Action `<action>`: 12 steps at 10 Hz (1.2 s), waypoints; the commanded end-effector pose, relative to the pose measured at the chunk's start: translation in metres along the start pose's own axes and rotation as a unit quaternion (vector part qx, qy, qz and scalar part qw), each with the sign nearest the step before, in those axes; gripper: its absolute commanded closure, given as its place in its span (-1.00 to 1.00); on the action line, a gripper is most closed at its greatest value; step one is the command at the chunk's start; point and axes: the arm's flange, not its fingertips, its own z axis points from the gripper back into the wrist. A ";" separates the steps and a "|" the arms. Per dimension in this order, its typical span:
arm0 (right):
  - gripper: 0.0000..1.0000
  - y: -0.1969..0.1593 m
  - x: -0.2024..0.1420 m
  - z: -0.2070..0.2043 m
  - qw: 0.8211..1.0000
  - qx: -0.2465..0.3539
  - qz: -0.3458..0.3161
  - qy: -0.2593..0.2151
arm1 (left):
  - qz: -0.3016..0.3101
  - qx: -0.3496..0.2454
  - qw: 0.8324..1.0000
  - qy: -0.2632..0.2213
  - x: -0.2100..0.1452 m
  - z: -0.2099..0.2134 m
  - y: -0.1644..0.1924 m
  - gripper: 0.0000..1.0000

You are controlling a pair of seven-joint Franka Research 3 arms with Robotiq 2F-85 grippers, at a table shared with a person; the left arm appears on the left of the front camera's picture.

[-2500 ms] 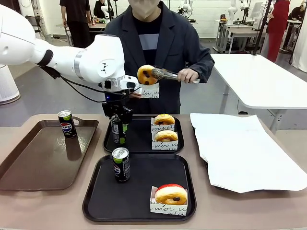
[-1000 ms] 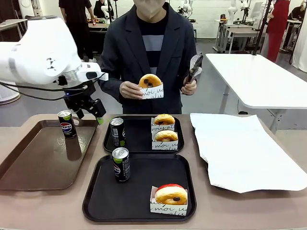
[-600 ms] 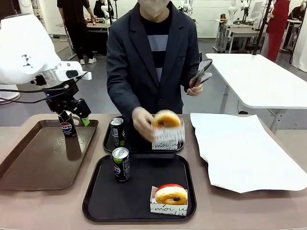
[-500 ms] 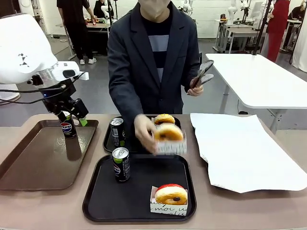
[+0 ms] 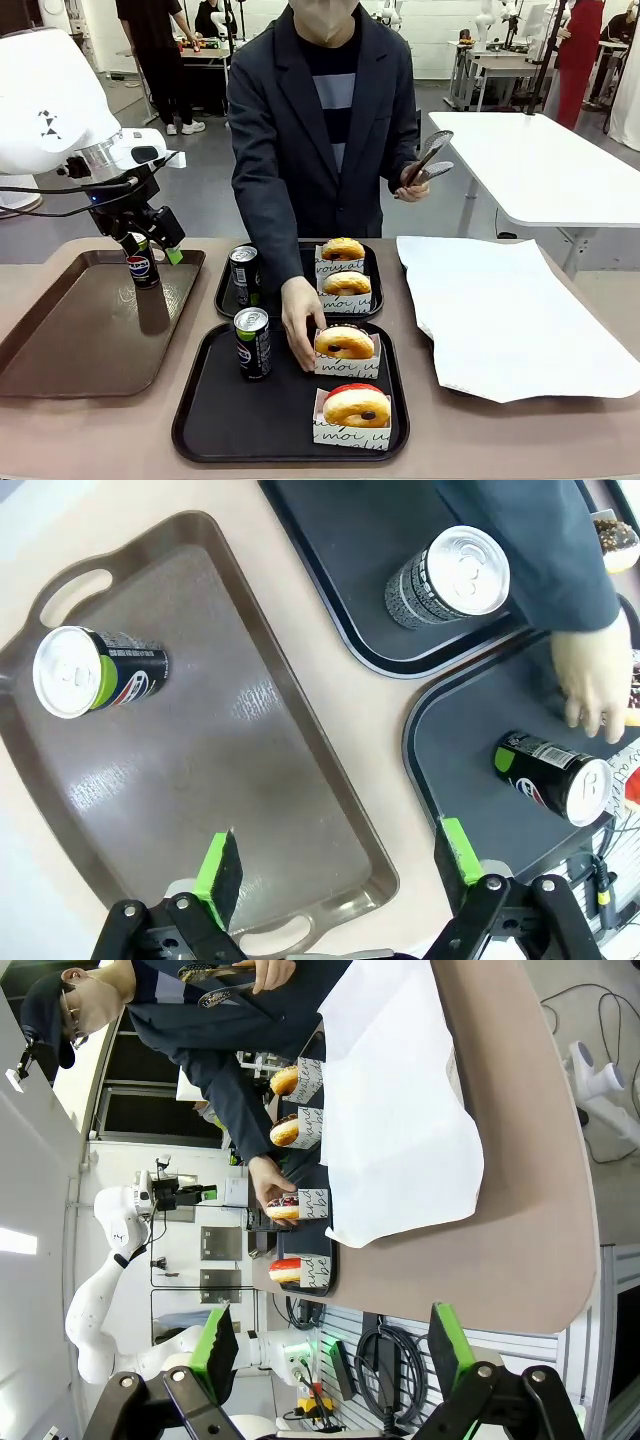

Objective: Set up donuts and drinks on trays.
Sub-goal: Pick up one Pepsi coke from the Handle tray and place it on the Flat Tray without a Pepsi coke.

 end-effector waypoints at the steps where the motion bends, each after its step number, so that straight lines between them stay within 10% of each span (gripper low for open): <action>1: -1.00 0.000 0.000 -0.001 1.000 0.010 0.010 -0.008 | 0.000 0.002 1.000 -0.007 0.002 -0.001 0.001 -1.00; 3: -1.00 0.000 0.000 -0.001 1.000 0.010 0.010 -0.008 | 0.000 0.000 1.000 0.000 0.000 0.000 0.000 -1.00; 5: -1.00 0.000 0.000 -0.001 1.000 0.010 0.010 -0.008 | 0.027 -0.168 0.985 0.018 -0.022 0.039 0.031 -1.00; 12: -1.00 0.000 0.000 -0.001 1.000 0.010 0.010 -0.008 | 0.113 -0.379 0.909 -0.132 -0.133 0.033 0.200 -1.00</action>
